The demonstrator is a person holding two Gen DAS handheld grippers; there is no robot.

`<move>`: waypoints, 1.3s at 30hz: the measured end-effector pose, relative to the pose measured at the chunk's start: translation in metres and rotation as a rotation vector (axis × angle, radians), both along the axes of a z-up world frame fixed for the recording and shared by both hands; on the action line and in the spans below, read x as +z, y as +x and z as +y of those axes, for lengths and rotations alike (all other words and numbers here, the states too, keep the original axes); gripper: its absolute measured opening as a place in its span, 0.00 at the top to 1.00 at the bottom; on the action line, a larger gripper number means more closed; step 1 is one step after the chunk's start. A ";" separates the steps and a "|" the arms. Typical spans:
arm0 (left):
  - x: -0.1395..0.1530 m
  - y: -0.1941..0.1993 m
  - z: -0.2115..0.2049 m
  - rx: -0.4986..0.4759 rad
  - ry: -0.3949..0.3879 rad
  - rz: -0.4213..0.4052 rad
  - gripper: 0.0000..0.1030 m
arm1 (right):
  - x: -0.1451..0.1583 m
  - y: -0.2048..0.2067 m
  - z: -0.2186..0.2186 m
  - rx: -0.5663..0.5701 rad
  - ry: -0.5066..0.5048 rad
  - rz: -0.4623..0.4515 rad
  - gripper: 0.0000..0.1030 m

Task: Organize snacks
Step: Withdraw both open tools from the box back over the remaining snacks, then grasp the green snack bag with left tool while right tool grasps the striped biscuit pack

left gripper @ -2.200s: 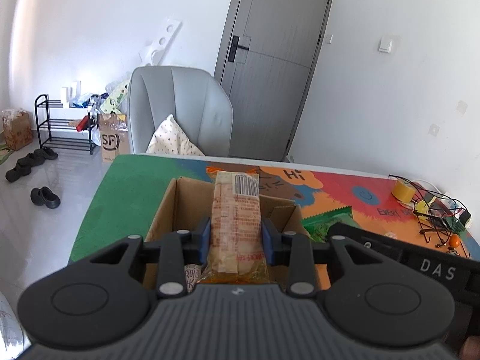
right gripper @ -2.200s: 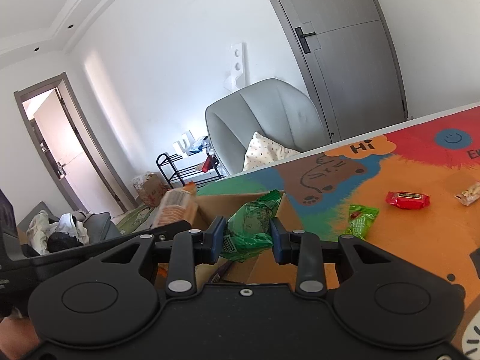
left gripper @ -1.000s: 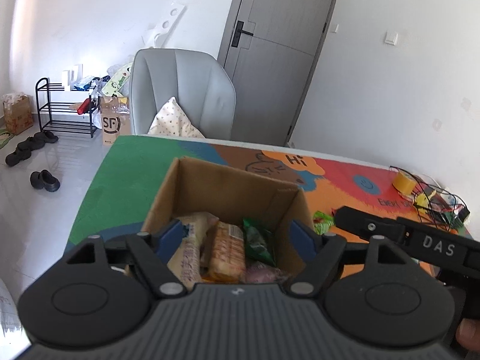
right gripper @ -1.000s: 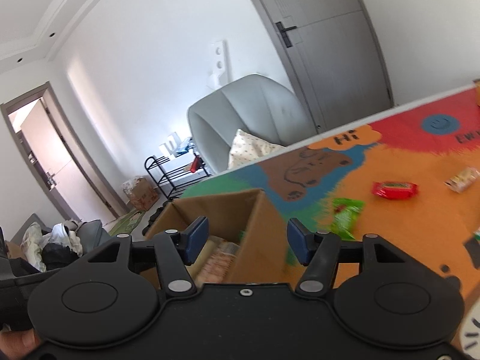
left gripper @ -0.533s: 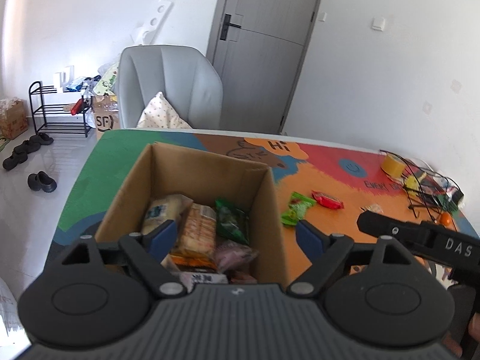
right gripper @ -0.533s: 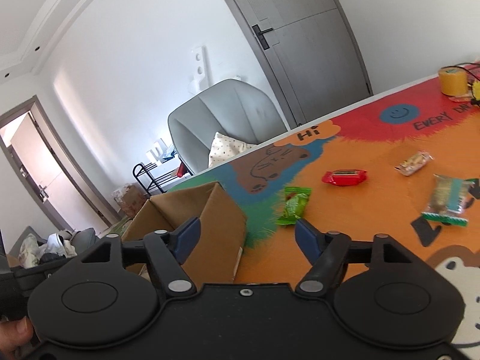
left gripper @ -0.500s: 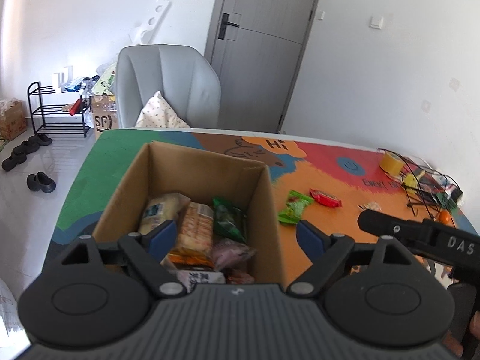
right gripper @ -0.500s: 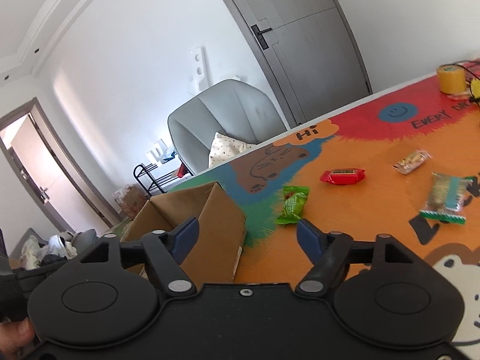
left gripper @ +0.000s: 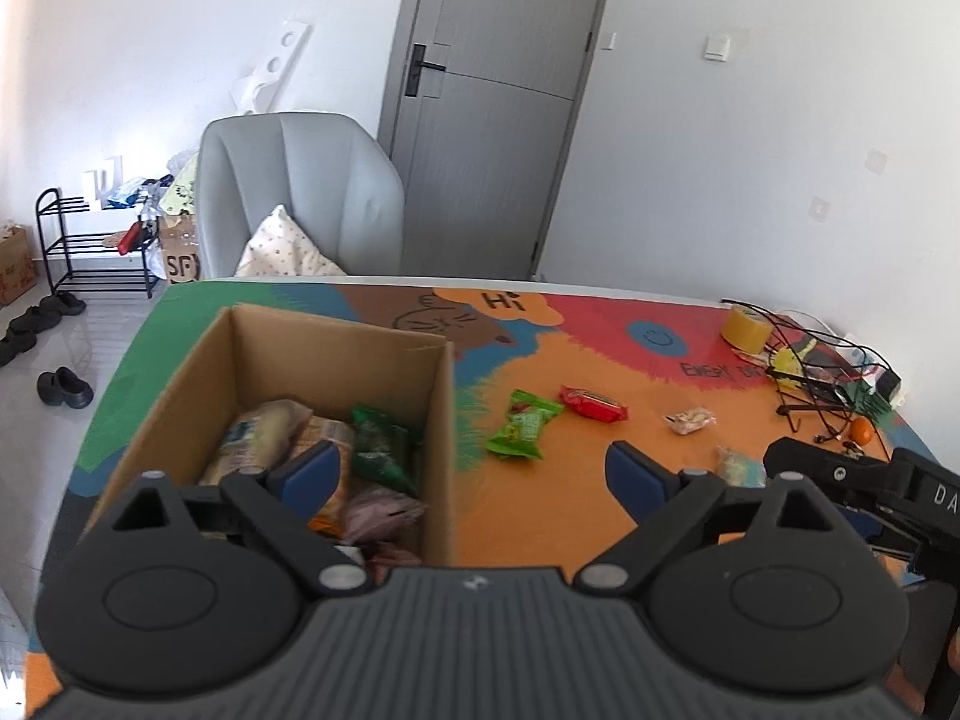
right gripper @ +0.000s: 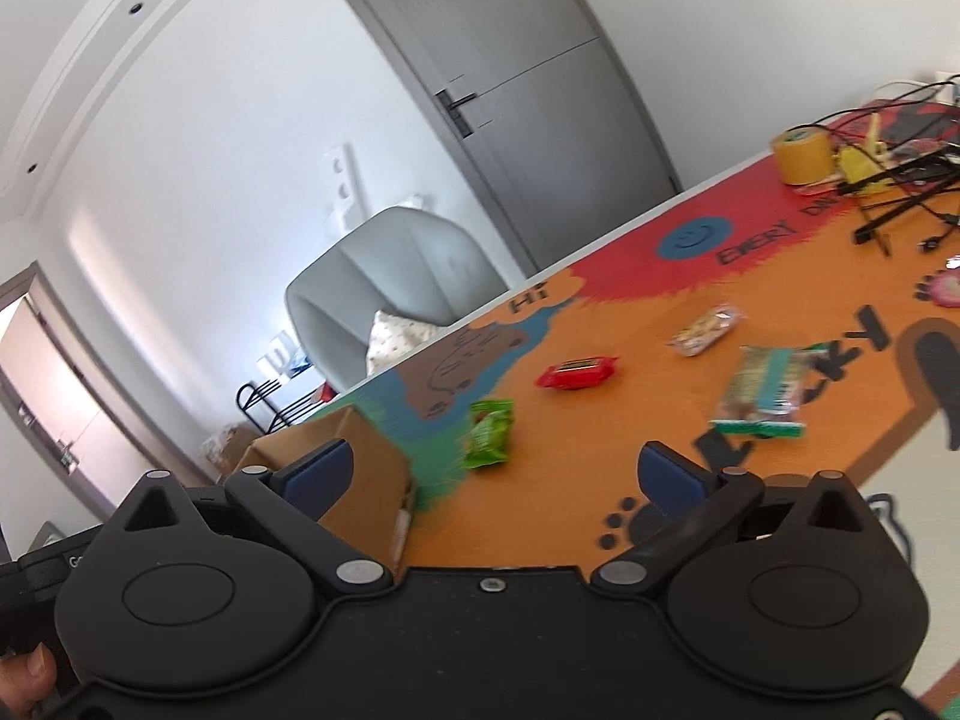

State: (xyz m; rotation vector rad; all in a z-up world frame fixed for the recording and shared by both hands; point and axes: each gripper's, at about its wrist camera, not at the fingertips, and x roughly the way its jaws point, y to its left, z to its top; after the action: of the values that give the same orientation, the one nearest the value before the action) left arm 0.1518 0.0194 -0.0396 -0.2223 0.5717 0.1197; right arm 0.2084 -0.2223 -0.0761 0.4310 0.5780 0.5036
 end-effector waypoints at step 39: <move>-0.050 0.118 -0.076 -0.089 0.051 0.080 0.12 | -0.057 0.086 -0.051 -0.122 -0.076 0.117 0.23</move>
State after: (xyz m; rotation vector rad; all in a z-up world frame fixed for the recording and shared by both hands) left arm 0.2700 -0.0564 -0.0893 -0.1422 0.6563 0.0568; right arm 0.2941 -0.2732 -0.1331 0.4224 0.6769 0.3402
